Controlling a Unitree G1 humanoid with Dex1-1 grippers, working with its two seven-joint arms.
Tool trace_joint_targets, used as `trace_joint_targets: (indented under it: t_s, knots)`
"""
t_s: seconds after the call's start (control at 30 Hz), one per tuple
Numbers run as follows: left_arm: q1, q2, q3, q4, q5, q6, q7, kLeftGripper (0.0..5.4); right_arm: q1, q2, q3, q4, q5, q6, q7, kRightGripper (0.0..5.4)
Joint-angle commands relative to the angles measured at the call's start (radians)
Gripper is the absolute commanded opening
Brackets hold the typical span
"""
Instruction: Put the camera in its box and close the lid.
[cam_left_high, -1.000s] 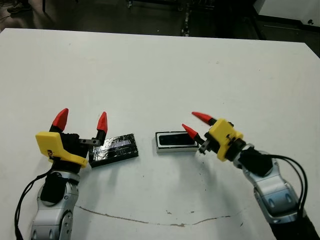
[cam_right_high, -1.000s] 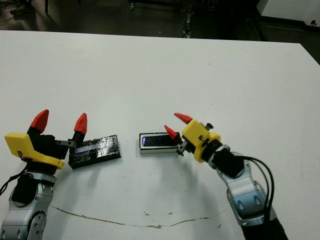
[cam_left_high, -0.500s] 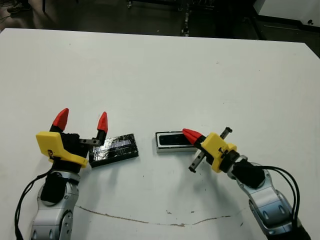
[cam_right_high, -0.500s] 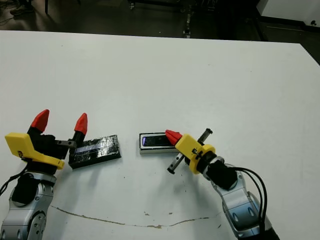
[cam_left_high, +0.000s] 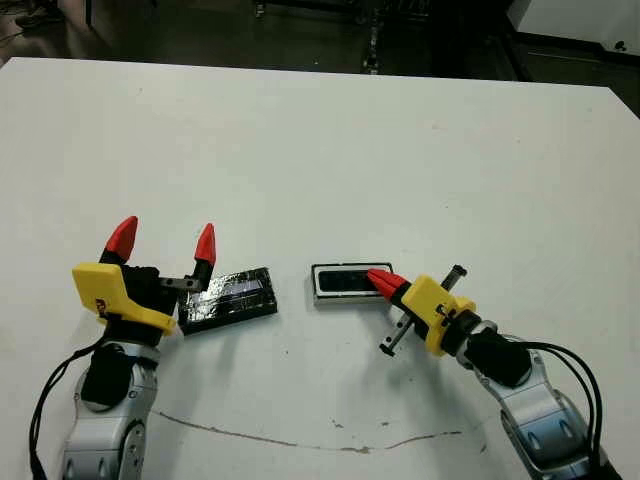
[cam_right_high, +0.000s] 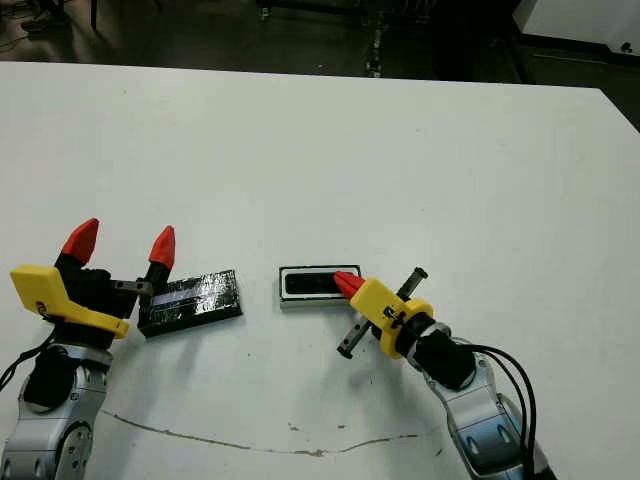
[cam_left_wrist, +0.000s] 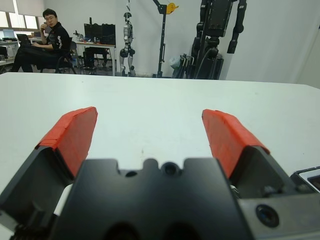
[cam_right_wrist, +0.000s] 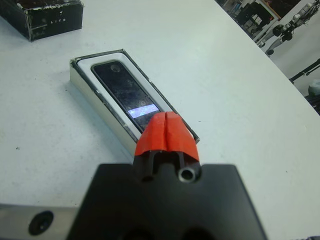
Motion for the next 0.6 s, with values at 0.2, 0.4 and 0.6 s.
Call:
trace_joint_targets:
  t_s: [0.2,0.4,0.6]
  knots:
    - [0.007,0.012,0.009,-0.004,-0.006,-0.006,-0.012,5.4,-0.004,0.054,-0.199,-0.098,0.227,0.043,-0.023,0.01]
    - [0.002,0.074,0.033,-0.038,-0.023,0.021,-0.068,5.4,-0.023,0.037,-0.322,-0.192,0.336,0.075,-0.034,0.01]
    - [-0.023,0.203,0.07,-0.081,-0.058,0.044,-0.179,5.4,-0.042,0.031,-0.398,-0.171,0.395,0.086,-0.048,0.01]
